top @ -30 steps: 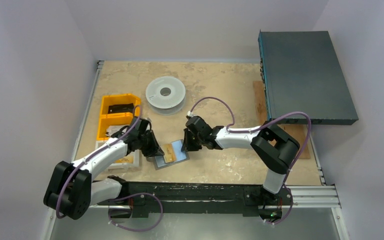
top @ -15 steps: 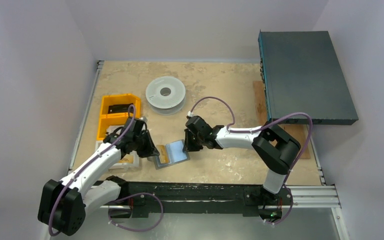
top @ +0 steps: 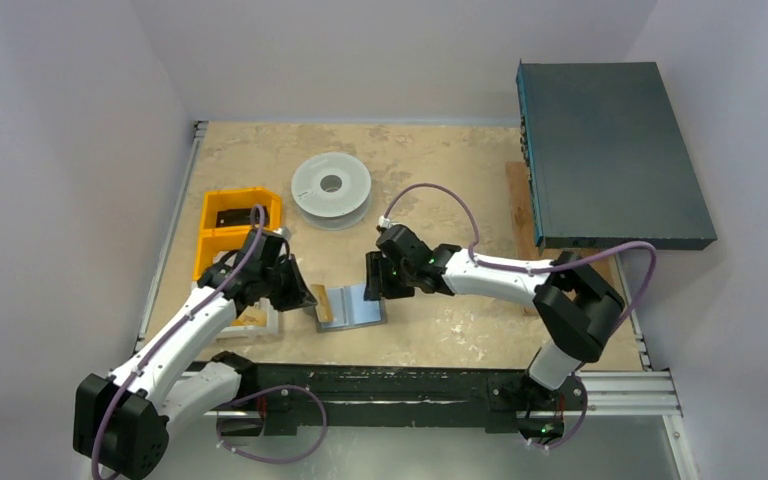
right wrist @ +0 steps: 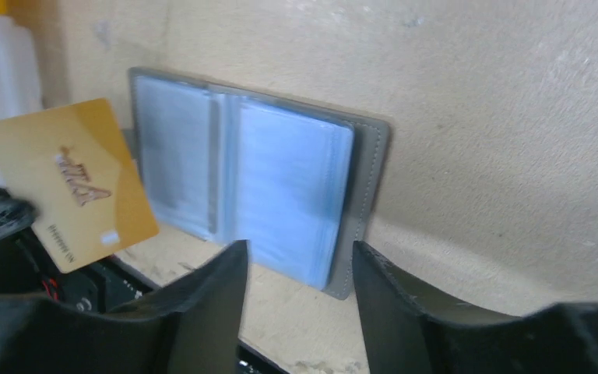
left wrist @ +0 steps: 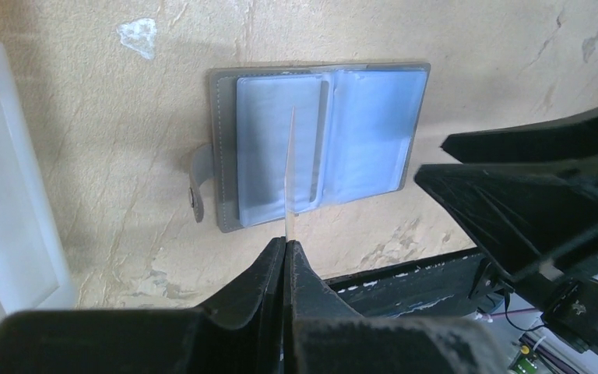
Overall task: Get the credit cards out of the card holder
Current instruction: Place the credit card in the storage box, then remove the credit card from the card holder.
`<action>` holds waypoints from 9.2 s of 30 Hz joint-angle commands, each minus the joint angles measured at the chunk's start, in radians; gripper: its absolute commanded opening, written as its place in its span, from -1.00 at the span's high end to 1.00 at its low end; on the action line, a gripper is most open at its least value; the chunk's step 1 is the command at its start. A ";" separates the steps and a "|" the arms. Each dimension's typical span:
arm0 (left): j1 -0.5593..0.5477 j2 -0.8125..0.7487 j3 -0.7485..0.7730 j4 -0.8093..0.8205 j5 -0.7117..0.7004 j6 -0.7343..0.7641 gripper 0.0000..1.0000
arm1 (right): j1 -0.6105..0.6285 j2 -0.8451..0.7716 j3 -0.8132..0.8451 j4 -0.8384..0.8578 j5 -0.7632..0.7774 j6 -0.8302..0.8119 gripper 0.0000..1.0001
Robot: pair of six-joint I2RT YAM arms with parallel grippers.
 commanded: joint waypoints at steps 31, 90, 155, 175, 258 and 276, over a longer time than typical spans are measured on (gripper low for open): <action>0.419 -0.135 0.288 -0.523 -0.379 0.001 1.00 | -0.045 -0.107 0.012 0.038 -0.067 -0.163 -0.76; 0.291 0.139 0.324 -0.124 0.017 0.168 0.06 | 0.203 0.246 0.379 -0.110 0.227 -0.017 -0.42; -0.042 0.439 -0.019 0.339 0.052 -0.127 1.00 | 0.068 0.102 0.058 0.236 -0.127 0.021 0.68; -0.103 0.397 0.042 0.304 0.043 -0.120 1.00 | 0.068 -0.016 0.078 0.058 0.032 0.007 -0.02; 0.057 0.292 0.003 0.203 0.051 -0.039 0.87 | 0.267 0.361 0.414 -0.238 0.211 -0.061 -0.08; 0.054 0.313 -0.031 0.226 0.098 -0.028 0.87 | 0.124 0.211 0.183 0.032 -0.048 -0.022 0.65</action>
